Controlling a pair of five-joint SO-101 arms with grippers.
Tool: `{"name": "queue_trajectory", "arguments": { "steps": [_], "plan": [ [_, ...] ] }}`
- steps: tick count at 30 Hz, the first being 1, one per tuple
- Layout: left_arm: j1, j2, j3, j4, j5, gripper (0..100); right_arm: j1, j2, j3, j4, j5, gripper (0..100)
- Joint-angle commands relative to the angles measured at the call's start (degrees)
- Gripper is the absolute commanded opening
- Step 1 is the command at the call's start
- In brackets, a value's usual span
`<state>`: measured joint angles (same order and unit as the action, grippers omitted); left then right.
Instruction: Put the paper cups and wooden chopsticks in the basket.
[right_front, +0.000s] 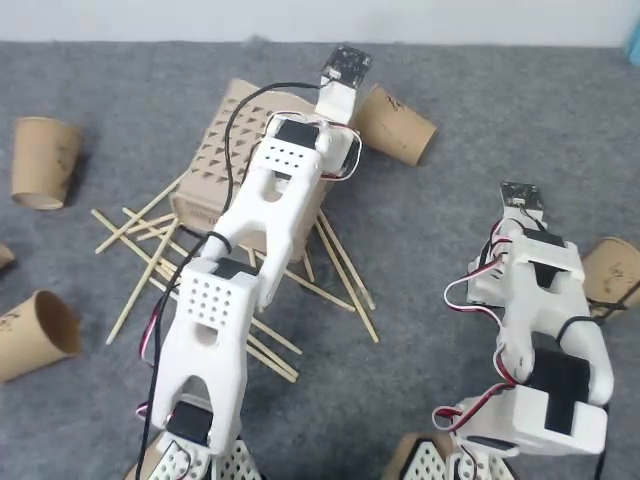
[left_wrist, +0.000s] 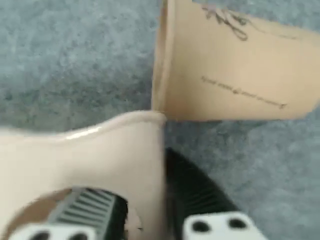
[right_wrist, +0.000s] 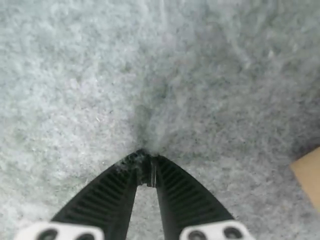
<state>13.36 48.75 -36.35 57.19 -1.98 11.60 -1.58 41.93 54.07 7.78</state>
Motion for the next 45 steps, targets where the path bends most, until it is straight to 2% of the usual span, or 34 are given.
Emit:
{"name": "queue_trajectory", "arguments": {
  "steps": [1, 8, 13, 20, 30, 36, 39, 42, 45],
  "plan": [
    [-1.1, -2.9, -5.0, 2.4, 1.1, 1, -0.7, -2.6, -0.4, -1.3, 0.7, 0.8],
    [-1.3, -12.6, -11.3, 14.2, 1.1, 1, -0.7, -2.6, -0.4, -1.3, 0.7, 0.8],
    [-3.4, -20.9, -12.6, 17.1, 1.1, 1, -0.7, -2.6, -0.4, -1.3, 0.7, 0.8],
    [-8.8, -30.9, -12.6, 16.3, 0.5, 1, -0.7, -2.6, -0.4, -1.3, 0.7, 0.8],
    [-19.0, -33.1, -12.2, 3.3, 1.1, 1, -0.6, -2.6, -0.4, -1.3, 0.5, 0.8],
    [-22.6, -36.7, -12.3, 3.4, 7.6, 1, -0.6, -2.6, -0.3, -2.0, 0.4, 0.8],
    [-22.7, -42.0, -10.6, 7.0, 8.1, 1, -0.6, -2.6, -0.3, -2.0, 0.3, 0.8],
    [-22.3, -49.1, -5.4, 8.6, 8.1, 1, -0.6, -2.6, -0.3, -2.0, 0.3, 0.8],
    [-22.3, -57.7, 3.6, 6.1, 8.1, 1, -0.6, -2.6, -0.3, -2.0, 0.3, 0.8]
  ]
}}
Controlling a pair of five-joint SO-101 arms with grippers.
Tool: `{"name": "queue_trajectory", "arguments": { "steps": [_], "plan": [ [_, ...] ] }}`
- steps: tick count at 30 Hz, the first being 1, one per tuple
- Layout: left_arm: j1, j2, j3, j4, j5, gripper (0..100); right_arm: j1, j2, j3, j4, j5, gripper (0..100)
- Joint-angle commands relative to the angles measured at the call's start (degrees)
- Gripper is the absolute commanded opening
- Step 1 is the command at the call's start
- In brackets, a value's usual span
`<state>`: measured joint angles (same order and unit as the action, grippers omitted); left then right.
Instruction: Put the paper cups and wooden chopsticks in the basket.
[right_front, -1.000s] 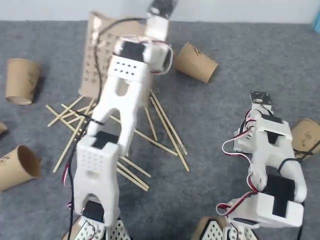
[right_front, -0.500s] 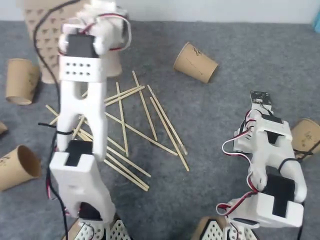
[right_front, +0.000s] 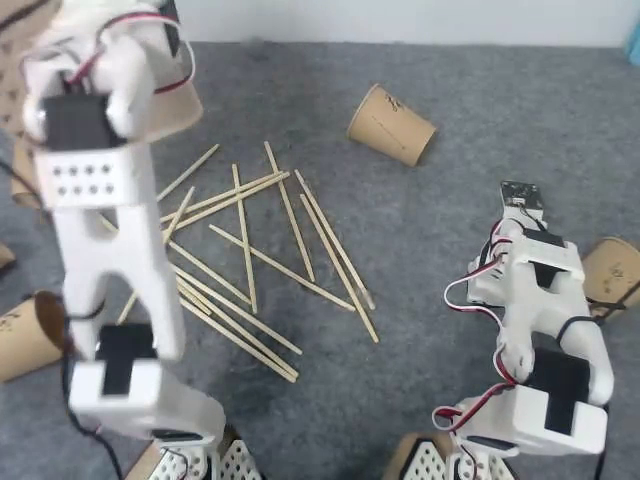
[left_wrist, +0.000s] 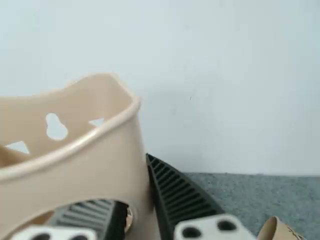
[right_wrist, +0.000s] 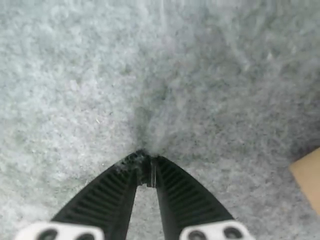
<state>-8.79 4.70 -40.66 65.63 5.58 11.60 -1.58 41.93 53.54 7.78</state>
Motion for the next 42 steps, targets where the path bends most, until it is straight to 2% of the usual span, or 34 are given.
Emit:
{"name": "queue_trajectory", "arguments": {
  "steps": [1, 5, 11, 13, 18, 23, 25, 33, 42],
  "plan": [
    [-0.2, -16.9, 12.0, -4.0, 0.4, 1, -0.6, -2.6, -0.3, -1.5, 0.3, 0.8],
    [-0.4, -30.2, 34.1, -17.4, -0.4, 1, -0.5, -2.6, -0.3, -1.3, 0.3, 0.8],
    [-0.3, -47.3, 71.9, -52.1, -5.7, 1, -0.3, -2.6, -0.3, -1.2, 0.3, 0.8],
    [-0.3, -49.1, 75.9, -53.5, -5.7, 1, -0.3, -2.6, -0.3, -1.2, 0.3, 0.8],
    [-0.6, -44.6, 76.0, -55.1, -6.1, 1, -0.5, -2.6, -0.3, -1.2, 0.3, 0.8],
    [-0.8, -35.3, 75.7, -68.0, -6.1, 1, -0.3, -2.6, -0.3, -1.1, 0.3, 0.8],
    [-1.8, -30.4, 74.0, -70.7, -6.0, 1, -0.4, -2.6, -0.3, -1.1, 0.3, 0.8],
    [-3.5, -8.0, 59.5, -70.9, -6.0, 1, -0.6, -2.6, -0.3, -1.4, 0.3, 0.8],
    [-2.9, 9.3, 45.8, -70.9, -6.0, 1, -0.7, -2.6, -0.3, -1.5, 0.4, 0.8]
  ]
}}
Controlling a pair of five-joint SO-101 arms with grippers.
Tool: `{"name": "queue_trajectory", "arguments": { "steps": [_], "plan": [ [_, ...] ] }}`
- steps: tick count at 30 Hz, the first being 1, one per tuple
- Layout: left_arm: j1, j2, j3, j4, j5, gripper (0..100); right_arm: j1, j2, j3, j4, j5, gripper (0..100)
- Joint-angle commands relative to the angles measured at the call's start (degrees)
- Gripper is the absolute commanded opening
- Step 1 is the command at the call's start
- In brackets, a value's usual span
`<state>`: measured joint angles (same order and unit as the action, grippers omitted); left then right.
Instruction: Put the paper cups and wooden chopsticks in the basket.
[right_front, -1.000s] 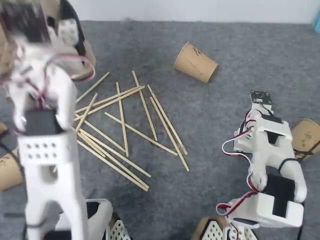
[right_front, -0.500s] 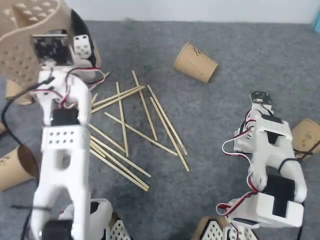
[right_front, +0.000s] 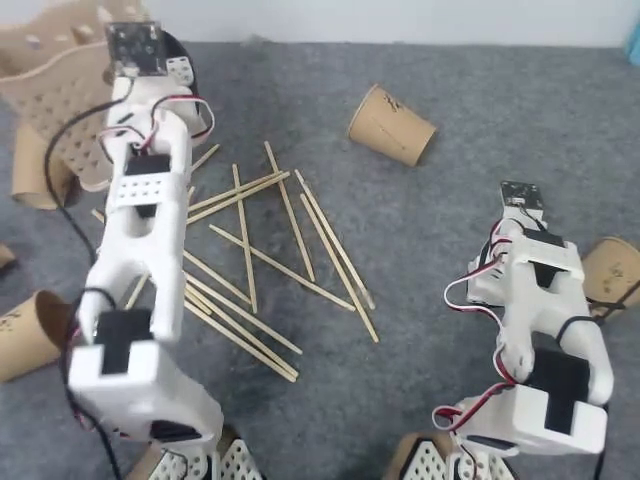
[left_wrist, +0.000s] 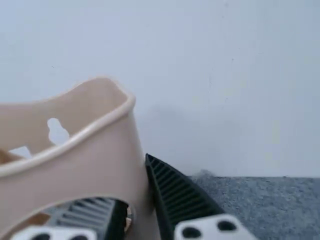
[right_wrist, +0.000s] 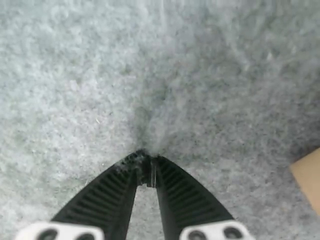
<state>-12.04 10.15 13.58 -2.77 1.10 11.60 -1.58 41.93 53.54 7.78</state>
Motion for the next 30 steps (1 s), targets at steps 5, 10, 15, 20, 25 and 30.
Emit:
{"name": "queue_trajectory", "arguments": {
  "steps": [5, 10, 15, 20, 25, 30],
  "plan": [
    [0.6, 11.6, -10.8, -6.2, -1.6, 1, -0.7, -2.6, -0.3, -1.5, 0.4, 0.8],
    [1.1, 16.6, -10.9, -10.7, -1.6, 1, -1.7, -2.6, -0.3, -2.1, 0.3, 0.8],
    [1.8, 17.8, -10.9, -12.2, -1.7, 1, -1.6, -2.6, -0.3, -2.2, 0.3, 0.8],
    [1.8, 18.0, -10.7, -14.3, -5.4, 1, -1.6, -2.6, -0.3, -2.2, 0.3, 0.8],
    [1.8, 18.1, -8.7, -14.4, -10.4, 1, -1.6, -2.6, -0.3, -2.2, 0.4, 0.8],
    [1.9, 18.2, -4.9, -20.0, -11.3, 1, -1.6, -2.7, -0.3, -2.2, 0.7, 0.8]
  ]
}}
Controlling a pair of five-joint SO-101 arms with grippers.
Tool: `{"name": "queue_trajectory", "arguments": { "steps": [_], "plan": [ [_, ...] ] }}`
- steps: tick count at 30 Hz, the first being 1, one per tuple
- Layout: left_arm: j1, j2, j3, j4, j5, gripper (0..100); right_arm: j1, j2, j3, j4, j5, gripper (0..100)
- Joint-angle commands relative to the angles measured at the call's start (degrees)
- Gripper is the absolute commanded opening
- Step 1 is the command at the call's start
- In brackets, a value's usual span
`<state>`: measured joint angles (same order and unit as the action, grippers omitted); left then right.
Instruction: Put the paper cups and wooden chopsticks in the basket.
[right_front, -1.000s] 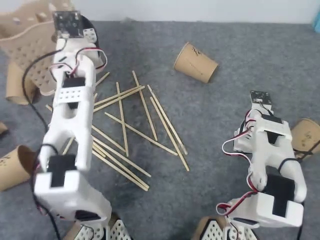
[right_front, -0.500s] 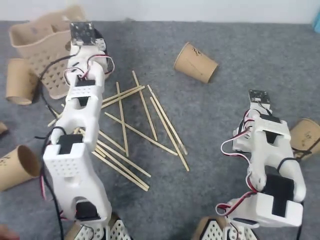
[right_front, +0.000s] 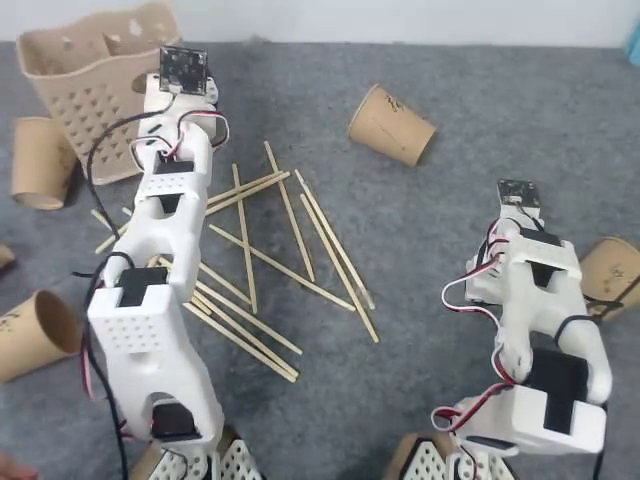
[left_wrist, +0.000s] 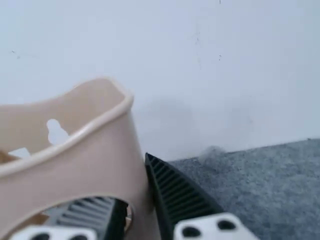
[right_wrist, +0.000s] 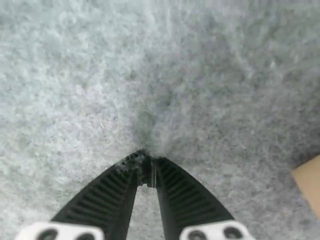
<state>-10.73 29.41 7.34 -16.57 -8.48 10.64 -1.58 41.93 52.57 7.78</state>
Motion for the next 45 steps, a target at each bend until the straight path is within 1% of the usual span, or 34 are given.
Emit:
{"name": "queue_trajectory", "arguments": {
  "steps": [1, 14, 16, 19, 21, 23, 26, 29, 32, 36, 43, 45],
  "plan": [
    [1.1, -1.1, 2.2, -7.3, -1.8, 1, -0.7, -2.8, -0.3, -1.2, 0.7, 0.8],
    [1.3, -1.1, 6.6, -8.1, -1.6, 2, -0.7, -2.8, -0.3, -1.2, 0.7, 0.8],
    [1.2, -1.1, 6.8, -7.9, -1.6, 5, -0.7, -2.8, -0.3, -1.2, 0.7, 0.8],
    [0.4, -1.8, 7.0, -7.6, -1.4, 15, -0.7, -2.8, -0.3, -1.2, 0.7, 0.8],
    [-0.3, -2.1, 6.9, -7.6, -1.5, 19, -0.7, -2.8, -0.3, -1.2, 0.7, 0.8],
    [-1.7, -3.8, 7.3, -7.3, -1.4, 20, -0.7, -2.8, -0.3, -1.2, 0.7, 0.8],
    [-3.4, -7.4, 8.0, -4.0, -1.4, 20, -0.7, -2.8, -0.3, -1.2, 0.7, 0.8],
    [-4.4, -12.7, 9.7, -0.3, -1.6, 20, -0.7, -2.8, -0.3, -1.3, 0.7, 0.8],
    [-4.4, -20.0, 14.5, 1.9, -1.8, 20, -0.7, -2.8, -0.3, -1.3, 0.7, 0.8],
    [-3.8, -32.9, 24.6, 2.6, -1.8, 20, -0.7, -2.8, -0.3, -1.3, 0.7, 0.8],
    [-0.3, -55.7, 42.9, 2.8, -1.8, 20, -0.7, -2.8, -0.3, -1.1, 0.7, 0.8],
    [0.4, -61.5, 46.5, 5.0, -1.8, 20, -0.7, -2.8, -0.3, -1.1, 0.7, 0.8]
  ]
}}
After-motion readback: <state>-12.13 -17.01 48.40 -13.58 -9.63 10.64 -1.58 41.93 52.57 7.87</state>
